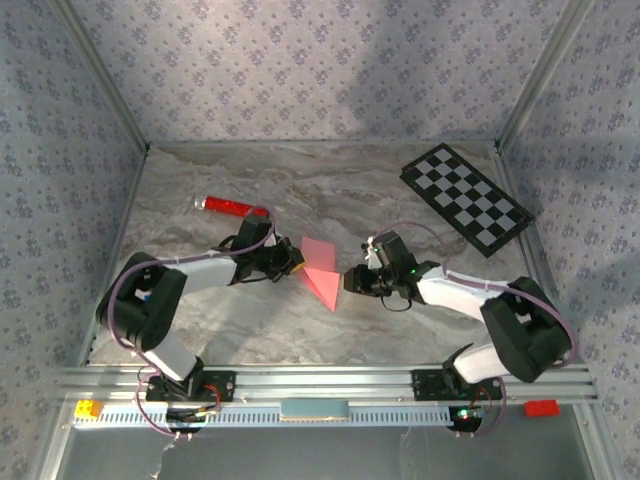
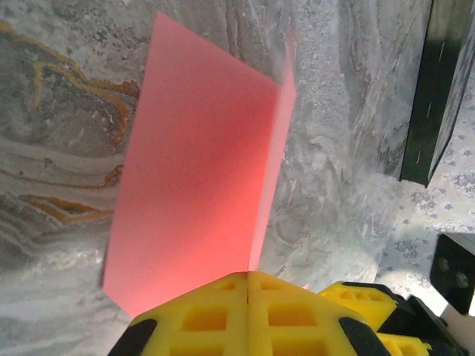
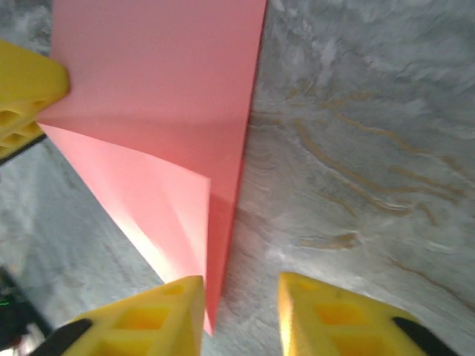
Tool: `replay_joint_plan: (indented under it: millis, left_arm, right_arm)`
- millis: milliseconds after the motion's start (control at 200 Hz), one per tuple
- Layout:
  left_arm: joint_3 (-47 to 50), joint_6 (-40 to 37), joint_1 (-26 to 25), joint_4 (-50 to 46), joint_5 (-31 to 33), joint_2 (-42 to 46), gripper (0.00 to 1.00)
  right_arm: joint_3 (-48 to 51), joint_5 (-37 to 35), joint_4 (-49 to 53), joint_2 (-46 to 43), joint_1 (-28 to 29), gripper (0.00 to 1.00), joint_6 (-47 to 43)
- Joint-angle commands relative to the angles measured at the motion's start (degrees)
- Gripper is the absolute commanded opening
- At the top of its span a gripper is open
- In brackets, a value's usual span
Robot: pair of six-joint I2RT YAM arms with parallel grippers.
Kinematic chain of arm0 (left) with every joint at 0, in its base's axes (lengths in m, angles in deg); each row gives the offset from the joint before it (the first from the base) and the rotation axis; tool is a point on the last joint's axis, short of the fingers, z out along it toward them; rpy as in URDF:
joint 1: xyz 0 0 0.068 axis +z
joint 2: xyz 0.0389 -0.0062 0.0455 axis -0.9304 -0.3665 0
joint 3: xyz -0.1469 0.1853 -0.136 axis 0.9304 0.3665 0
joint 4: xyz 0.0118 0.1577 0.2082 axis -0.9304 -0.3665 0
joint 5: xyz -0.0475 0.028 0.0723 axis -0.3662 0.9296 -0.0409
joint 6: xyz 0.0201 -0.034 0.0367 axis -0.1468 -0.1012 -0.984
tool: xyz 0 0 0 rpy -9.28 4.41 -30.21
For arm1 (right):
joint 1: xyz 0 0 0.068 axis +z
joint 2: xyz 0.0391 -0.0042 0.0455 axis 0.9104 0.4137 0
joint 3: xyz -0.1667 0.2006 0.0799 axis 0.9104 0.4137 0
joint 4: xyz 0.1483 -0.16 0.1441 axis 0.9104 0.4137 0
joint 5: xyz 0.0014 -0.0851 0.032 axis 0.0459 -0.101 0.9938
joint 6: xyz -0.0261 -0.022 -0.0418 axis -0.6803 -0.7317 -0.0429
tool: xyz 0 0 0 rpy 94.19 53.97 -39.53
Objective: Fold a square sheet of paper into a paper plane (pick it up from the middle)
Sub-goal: Fourth fold the wing at the center of the table.
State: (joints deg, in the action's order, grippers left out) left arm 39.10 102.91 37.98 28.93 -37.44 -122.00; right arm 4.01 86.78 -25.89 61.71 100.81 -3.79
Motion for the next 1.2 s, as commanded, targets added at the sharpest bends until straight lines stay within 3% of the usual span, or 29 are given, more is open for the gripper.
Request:
replay_joint_plan:
  millis: [0,165,360,585,990,1199]
  left_arm:
    - [1.7,2.6,-1.1,-1.0,4.7,3.4,0.02]
    - [2.0,3.7,-1.8,-4.6,8.9,6.6,0.03]
    - [1.9,4.5,-2.2,-5.8,10.7,8.0,0.03]
    - [1.8,4.9,-2.7,-5.8,10.7,7.7,0.03]
    - [1.3,4.5,-2.7,-6.6,10.6,7.8,0.04]
    - [0.7,4.0,-2.6,-7.6,10.8,7.5,0.06]
  right_arm:
    - [-2.1,-10.9,7.2,-4.7,2.8,0.36,-4.0]
    - [-1.6,-25.2,3.2,-7.2,12.5,0.36,-8.0]
    - [-2.1,-42.1,-7.1,-1.4,26.8,0.37,-19.4]
    - [-9.6,-57.4,-4.4,10.3,33.6,0.37,-23.3]
    - [-13.5,-57.1,-3.2,18.9,33.8,0.36,-22.7]
    - [-14.0,-55.6,-1.6,19.2,32.9,0.27,-21.5]
